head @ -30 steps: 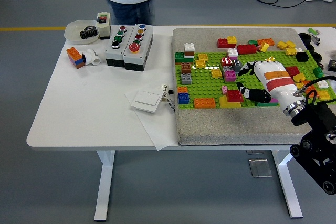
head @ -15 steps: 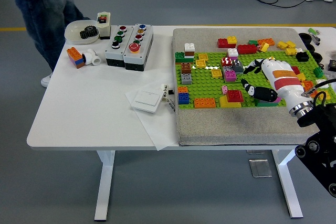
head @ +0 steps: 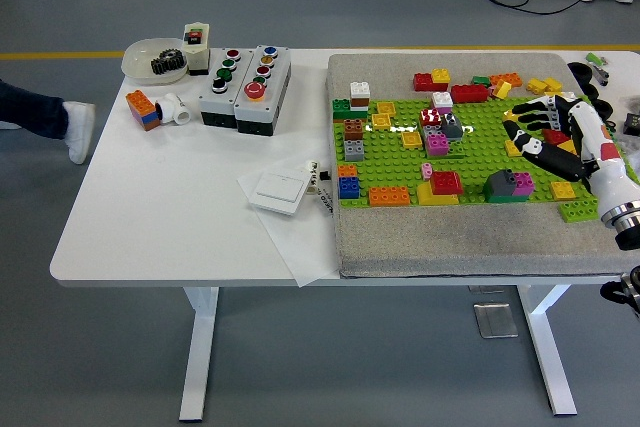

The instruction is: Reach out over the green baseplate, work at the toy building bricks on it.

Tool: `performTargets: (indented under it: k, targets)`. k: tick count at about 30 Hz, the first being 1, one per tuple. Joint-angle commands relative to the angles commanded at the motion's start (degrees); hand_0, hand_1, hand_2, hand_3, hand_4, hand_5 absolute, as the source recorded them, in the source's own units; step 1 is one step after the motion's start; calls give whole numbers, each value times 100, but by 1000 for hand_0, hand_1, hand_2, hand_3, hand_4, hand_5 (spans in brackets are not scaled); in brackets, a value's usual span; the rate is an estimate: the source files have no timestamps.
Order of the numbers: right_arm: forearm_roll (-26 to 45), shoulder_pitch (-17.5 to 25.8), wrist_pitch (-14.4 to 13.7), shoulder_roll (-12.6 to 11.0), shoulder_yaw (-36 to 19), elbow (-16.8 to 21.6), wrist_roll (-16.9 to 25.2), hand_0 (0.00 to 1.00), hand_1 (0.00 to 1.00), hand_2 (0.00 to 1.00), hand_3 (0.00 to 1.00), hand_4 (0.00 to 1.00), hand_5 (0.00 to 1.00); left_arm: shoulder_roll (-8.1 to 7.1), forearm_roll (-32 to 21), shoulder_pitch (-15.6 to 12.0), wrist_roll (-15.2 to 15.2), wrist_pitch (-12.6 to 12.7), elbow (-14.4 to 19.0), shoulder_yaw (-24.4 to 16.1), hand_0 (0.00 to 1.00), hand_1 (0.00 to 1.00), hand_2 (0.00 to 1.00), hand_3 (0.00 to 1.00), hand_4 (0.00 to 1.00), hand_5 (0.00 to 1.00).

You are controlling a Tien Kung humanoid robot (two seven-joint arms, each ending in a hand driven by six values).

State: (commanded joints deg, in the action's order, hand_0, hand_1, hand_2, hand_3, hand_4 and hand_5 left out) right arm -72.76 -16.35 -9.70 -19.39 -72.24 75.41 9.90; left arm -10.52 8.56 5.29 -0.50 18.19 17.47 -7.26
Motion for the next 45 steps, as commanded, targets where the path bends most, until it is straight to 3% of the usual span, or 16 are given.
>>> performTargets:
  k: [2, 3, 8, 9, 45]
  targets:
    - [484, 55, 151, 4, -103, -6, 7, 756, 726, 761, 685, 998, 624, 3, -2, -9, -2, -5, -2, 1, 798, 816, 827, 652, 657, 637]
    - [745, 78, 214, 5, -146, -12, 10, 818, 775, 795, 788, 998, 750, 4, 1, -14, -1, -7, -3, -1, 797, 815, 830, 651, 658, 641]
    - [1846, 166, 410, -3, -291, -50, 41, 818, 775, 795, 788, 998, 750, 8, 29, -28, 7, -15, -7, -17, 797, 815, 830, 651, 658, 641]
    - [1947, 171, 419, -4, -300, -56, 42, 835, 790, 806, 800, 998, 828, 8, 30, -29, 7, -16, -8, -18, 796, 816, 830, 650, 659, 643]
    - [1921, 327, 537, 105, -656, -327, 142, 853, 804, 821, 823, 998, 919, -9, 105, -12, 38, -35, -2, -38, 797, 816, 831, 659, 663, 656]
